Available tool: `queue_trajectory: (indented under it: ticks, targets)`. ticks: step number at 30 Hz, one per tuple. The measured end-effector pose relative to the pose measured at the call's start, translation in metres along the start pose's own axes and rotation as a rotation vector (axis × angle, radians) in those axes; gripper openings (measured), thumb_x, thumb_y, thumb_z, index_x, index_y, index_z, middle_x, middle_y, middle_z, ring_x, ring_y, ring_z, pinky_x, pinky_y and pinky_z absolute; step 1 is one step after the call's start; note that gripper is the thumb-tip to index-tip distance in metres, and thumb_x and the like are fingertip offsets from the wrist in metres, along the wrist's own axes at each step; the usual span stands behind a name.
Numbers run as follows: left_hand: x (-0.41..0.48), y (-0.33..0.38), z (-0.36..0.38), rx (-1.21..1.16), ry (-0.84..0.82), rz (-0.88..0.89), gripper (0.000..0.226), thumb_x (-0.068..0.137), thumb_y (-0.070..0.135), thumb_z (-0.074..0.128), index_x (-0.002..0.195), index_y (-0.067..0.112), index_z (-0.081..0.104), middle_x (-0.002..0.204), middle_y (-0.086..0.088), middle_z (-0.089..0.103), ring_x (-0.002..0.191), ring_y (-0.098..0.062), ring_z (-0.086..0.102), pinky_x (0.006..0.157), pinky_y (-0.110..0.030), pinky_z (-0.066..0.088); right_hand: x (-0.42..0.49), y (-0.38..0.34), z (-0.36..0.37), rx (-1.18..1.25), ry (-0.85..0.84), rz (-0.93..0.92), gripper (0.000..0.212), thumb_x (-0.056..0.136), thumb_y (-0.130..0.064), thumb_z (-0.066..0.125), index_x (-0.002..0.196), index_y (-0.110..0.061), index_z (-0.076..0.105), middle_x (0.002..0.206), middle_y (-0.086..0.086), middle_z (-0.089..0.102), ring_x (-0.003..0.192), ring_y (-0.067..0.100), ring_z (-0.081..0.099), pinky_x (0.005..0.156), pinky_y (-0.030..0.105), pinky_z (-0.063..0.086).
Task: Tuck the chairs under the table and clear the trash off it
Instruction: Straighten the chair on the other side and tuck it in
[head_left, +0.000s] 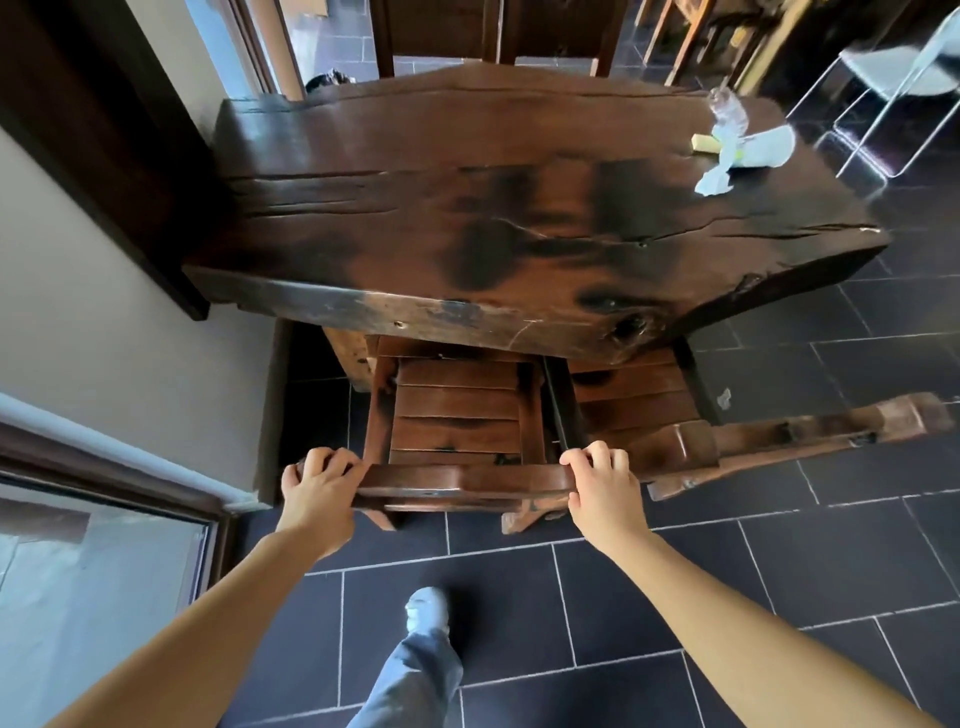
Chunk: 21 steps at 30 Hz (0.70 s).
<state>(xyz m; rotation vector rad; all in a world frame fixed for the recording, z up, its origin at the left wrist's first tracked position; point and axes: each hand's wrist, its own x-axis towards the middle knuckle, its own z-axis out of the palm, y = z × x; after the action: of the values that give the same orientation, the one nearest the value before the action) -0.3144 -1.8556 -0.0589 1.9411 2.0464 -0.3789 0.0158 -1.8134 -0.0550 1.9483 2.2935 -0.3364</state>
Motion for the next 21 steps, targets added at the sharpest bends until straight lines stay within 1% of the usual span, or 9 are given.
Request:
queue_trajectory:
  ticks: [2, 4, 6, 9, 11, 13, 16, 18, 21]
  targets:
    - [0.010, 0.002, -0.011, -0.046, -0.043, -0.049, 0.053, 0.085, 0.018, 0.056, 0.134, 0.035, 0.044, 0.130, 0.007, 0.043, 0.122, -0.022, 0.029, 0.101, -0.044, 0.033, 0.006, -0.002, -0.008, -0.007, -0.042, 0.023, 0.037, 0.090, -0.027, 0.059, 0.125, -0.028, 0.048, 0.129, 0.004, 0.046, 0.119, 0.025, 0.042, 0.097, 0.040, 0.044]
    - [0.022, 0.002, -0.025, -0.068, -0.138, -0.092, 0.037, 0.086, 0.026, 0.057, 0.121, 0.037, 0.056, 0.117, 0.005, 0.050, 0.115, -0.023, 0.036, 0.096, -0.043, 0.039, 0.014, -0.006, -0.018, -0.010, -0.107, 0.058, 0.035, 0.089, -0.034, 0.059, 0.122, -0.028, 0.051, 0.125, 0.003, 0.048, 0.119, 0.024, 0.043, 0.097, 0.042, 0.040]
    - [0.027, -0.003, -0.032, -0.050, -0.209, -0.079, 0.027, 0.082, 0.035, 0.062, 0.109, 0.037, 0.062, 0.110, 0.003, 0.053, 0.111, -0.024, 0.041, 0.093, -0.043, 0.045, 0.018, -0.011, -0.021, -0.039, -0.162, 0.076, 0.038, 0.087, -0.036, 0.061, 0.123, -0.026, 0.051, 0.125, 0.003, 0.046, 0.120, 0.024, 0.041, 0.097, 0.044, 0.038]
    - [0.030, -0.009, -0.031, -0.021, -0.227, -0.032, 0.031, 0.078, 0.031, 0.064, 0.109, 0.029, 0.065, 0.112, 0.002, 0.057, 0.104, -0.024, 0.057, 0.085, -0.036, 0.054, 0.011, -0.017, -0.012, -0.073, -0.182, 0.098, 0.048, 0.085, -0.032, 0.065, 0.127, -0.025, 0.044, 0.131, 0.005, 0.039, 0.123, 0.026, 0.036, 0.098, 0.045, 0.039]
    - [0.031, -0.010, -0.031, 0.028, -0.247, -0.022, 0.028, 0.078, 0.030, 0.063, 0.106, 0.027, 0.066, 0.104, 0.003, 0.065, 0.097, -0.021, 0.064, 0.082, -0.032, 0.056, 0.007, -0.018, -0.003, -0.104, -0.174, 0.105, 0.054, 0.085, -0.026, 0.066, 0.132, -0.025, 0.039, 0.139, 0.005, 0.033, 0.128, 0.028, 0.031, 0.103, 0.047, 0.038]
    - [0.034, -0.008, -0.030, 0.065, -0.254, -0.030, 0.027, 0.077, 0.032, 0.064, 0.103, 0.027, 0.065, 0.100, 0.003, 0.068, 0.095, -0.021, 0.065, 0.077, -0.030, 0.054, 0.008, -0.018, 0.000, -0.105, -0.171, 0.102, 0.057, 0.084, -0.018, 0.066, 0.133, -0.026, 0.039, 0.144, 0.004, 0.027, 0.130, 0.029, 0.028, 0.105, 0.049, 0.036]
    - [0.033, -0.005, -0.028, 0.132, -0.234, -0.057, 0.026, 0.083, 0.022, 0.060, 0.108, 0.025, 0.065, 0.101, 0.002, 0.069, 0.096, -0.020, 0.065, 0.076, -0.029, 0.053, 0.010, -0.009, 0.000, -0.057, -0.184, 0.052, 0.064, 0.082, -0.002, 0.064, 0.134, -0.030, 0.041, 0.152, 0.002, 0.017, 0.134, 0.029, 0.022, 0.107, 0.049, 0.033]
    - [0.030, 0.000, -0.025, 0.133, -0.221, -0.060, 0.027, 0.085, 0.020, 0.057, 0.111, 0.024, 0.064, 0.104, 0.001, 0.068, 0.098, -0.021, 0.065, 0.076, -0.029, 0.052, 0.009, 0.002, -0.002, -0.007, -0.197, 0.000, 0.064, 0.084, 0.001, 0.060, 0.134, -0.034, 0.042, 0.156, 0.000, 0.013, 0.138, 0.028, 0.019, 0.108, 0.049, 0.030]
    - [0.021, 0.015, -0.019, 0.127, -0.214, -0.067, 0.030, 0.087, 0.018, 0.053, 0.116, 0.022, 0.062, 0.111, 0.000, 0.067, 0.105, -0.022, 0.063, 0.080, -0.030, 0.051, 0.010, 0.021, -0.012, 0.053, -0.256, -0.015, 0.060, 0.086, 0.002, 0.054, 0.133, -0.035, 0.045, 0.156, -0.002, 0.015, 0.138, 0.027, 0.018, 0.109, 0.049, 0.029]
